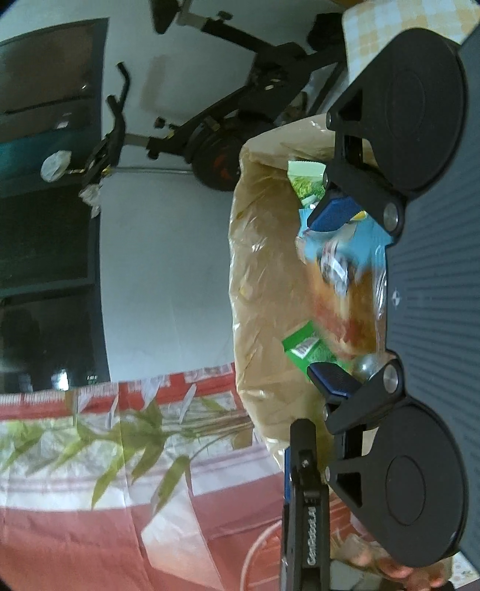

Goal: Organize snacks
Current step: 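Open both grippers over the box to drop the bread bag and nut packet, then move both tools back down to the remaining snacks on the table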

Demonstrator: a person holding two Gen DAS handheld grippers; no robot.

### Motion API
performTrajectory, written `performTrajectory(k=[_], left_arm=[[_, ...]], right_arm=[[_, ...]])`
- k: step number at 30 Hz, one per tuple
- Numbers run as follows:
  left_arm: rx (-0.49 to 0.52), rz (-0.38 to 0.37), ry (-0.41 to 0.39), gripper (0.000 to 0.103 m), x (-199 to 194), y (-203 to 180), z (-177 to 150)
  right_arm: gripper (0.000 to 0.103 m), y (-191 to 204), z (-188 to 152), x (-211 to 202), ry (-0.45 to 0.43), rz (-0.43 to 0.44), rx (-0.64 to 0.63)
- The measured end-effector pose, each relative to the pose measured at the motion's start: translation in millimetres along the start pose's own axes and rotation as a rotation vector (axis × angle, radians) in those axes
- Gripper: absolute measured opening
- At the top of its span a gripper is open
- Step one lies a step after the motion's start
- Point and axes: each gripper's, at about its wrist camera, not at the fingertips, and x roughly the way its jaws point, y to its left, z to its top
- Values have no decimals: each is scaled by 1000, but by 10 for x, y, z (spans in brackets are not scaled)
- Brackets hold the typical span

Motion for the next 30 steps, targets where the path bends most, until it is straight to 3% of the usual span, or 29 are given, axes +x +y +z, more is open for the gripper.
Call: performTrajectory(k=[11,20,24,30], left_arm=[[-19,-7,-69,50,-423,-39,-150],[-65,0,-120,51,-796,-23,-667],[-136,11,-78,51,-766,34,-873],[-138,20,-11,51,-647,8,-1066]], right_arm=[[81,186,-136,-412,-90,22,-59],[81,213,-559,-856,-164,40,-120],[81,227,-807,-939,-143,33,-164],[80,144,-1129,-849,-50,31,-154]])
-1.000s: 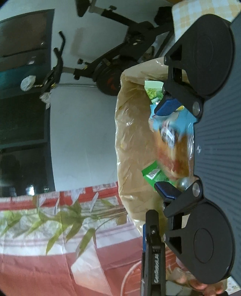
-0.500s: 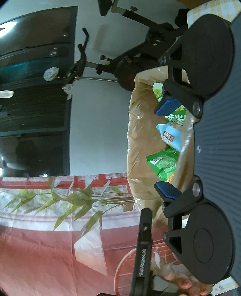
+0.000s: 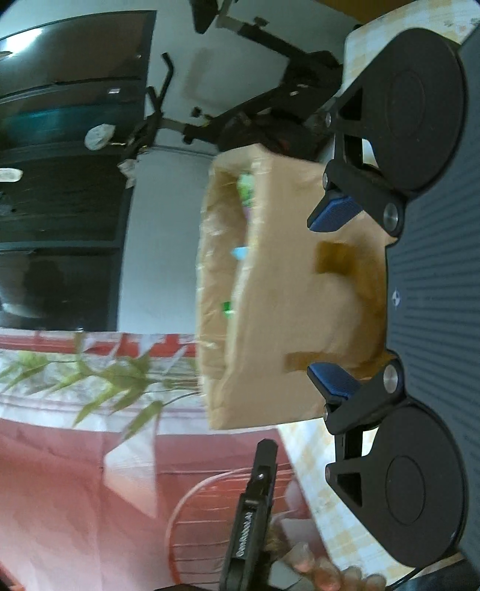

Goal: Organize snacks
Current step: 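Move both tools back down to the remaining snacks on the table, then grasp the brown clear packet with the right gripper while the left grasps the red wrapped snack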

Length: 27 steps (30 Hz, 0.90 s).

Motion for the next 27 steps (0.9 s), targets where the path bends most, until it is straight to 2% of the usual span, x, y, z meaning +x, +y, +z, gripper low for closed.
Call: performTrajectory(k=[5,9,12,17,19,21,22,27], left_arm=[[3,10,63,51,129,5,-184],[-7,29,105,51,201,76,-307],[-22,53,127,51,240,145,-340],[-34,73,150,51,260,210,-392],[-28,77,166,51,290,196,-416],[-25,80,184,51,319,171,-450],[-25,79,195,51,340,166,-468],[-10,61,234,51,416,92,-539]], right_arm=[[80,-48,-343,267,146,26,7],[79,29,-651,574,283,29,-64],[79,83,-795,728,343,42,-101],[78,36,-862,848,365,57,-54],[68,7,-895,871,374,63,-33],[63,-39,-923,845,360,81,7],[56,-51,-929,824,354,73,10],[49,-158,-946,672,292,16,93]])
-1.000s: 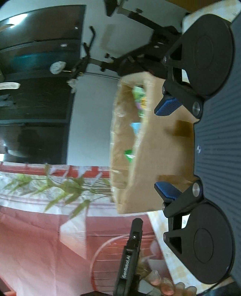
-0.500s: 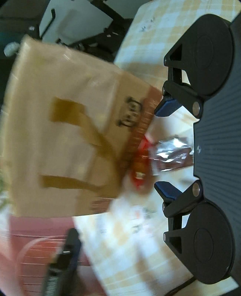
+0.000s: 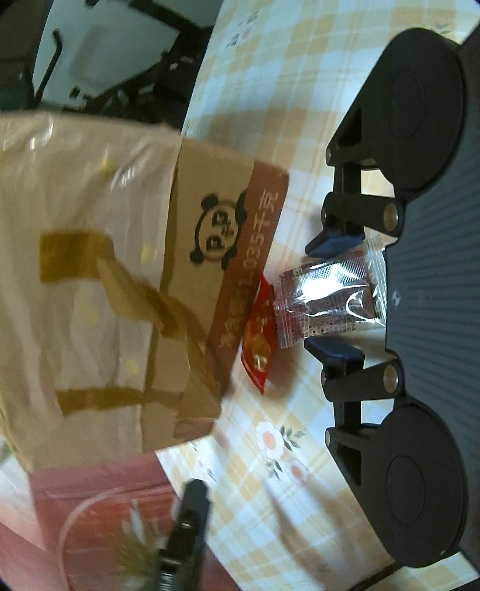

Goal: Organize snacks
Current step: 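Grasp the brown clear packet with the right gripper while the left grasps the red wrapped snack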

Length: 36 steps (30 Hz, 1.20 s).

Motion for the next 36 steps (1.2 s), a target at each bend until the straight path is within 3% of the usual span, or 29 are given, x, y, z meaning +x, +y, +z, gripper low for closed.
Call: performTrajectory(k=[6,12,17,21,27,36], left_arm=[[39,-40,54,51,180,-145,-60],[84,-71,78,51,439,-395,-36],[9,-63,85,59,701,-533,-1],[-3,-23,86,72,873,-651,7],[42,28,94,74,1067,-793,-5],[139,82,96,82,1029,-861,-136]], right_arm=[[49,-180,-19,-99,-62,-57,127],[49,-227,-11,-128,-74,-86,152],[49,-282,-30,-127,-95,-127,201],[49,-297,-32,-143,-100,-126,205],[49,-273,-30,-127,-95,-117,191],[49,-301,-25,-102,-90,-96,205]])
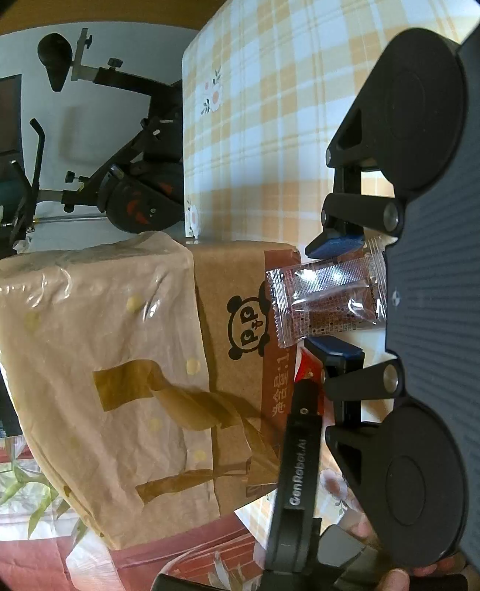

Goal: Organize snacks
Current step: 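Grasp the brown clear packet with the right gripper while the left grasps the red wrapped snack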

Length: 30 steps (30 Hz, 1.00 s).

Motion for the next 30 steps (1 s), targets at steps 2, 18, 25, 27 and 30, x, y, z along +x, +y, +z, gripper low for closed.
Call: performTrajectory(k=[2,18,25,27,30], left_arm=[[25,12,0,82,-52,-16,-83],[46,47,-30,80,6,88,-67],[86,-51,-31,33,-162,60,-151],[87,-63,-43,28,-343,145,-228],[74,-78,-52,22,-457,219,-282]], right_arm=[[49,-4,2,6,0,3,-1],[49,4,-9,14,7,16,0],[49,1,-4,12,9,21,4],[49,-3,-3,12,7,22,7],[49,-9,-2,11,3,26,13]])
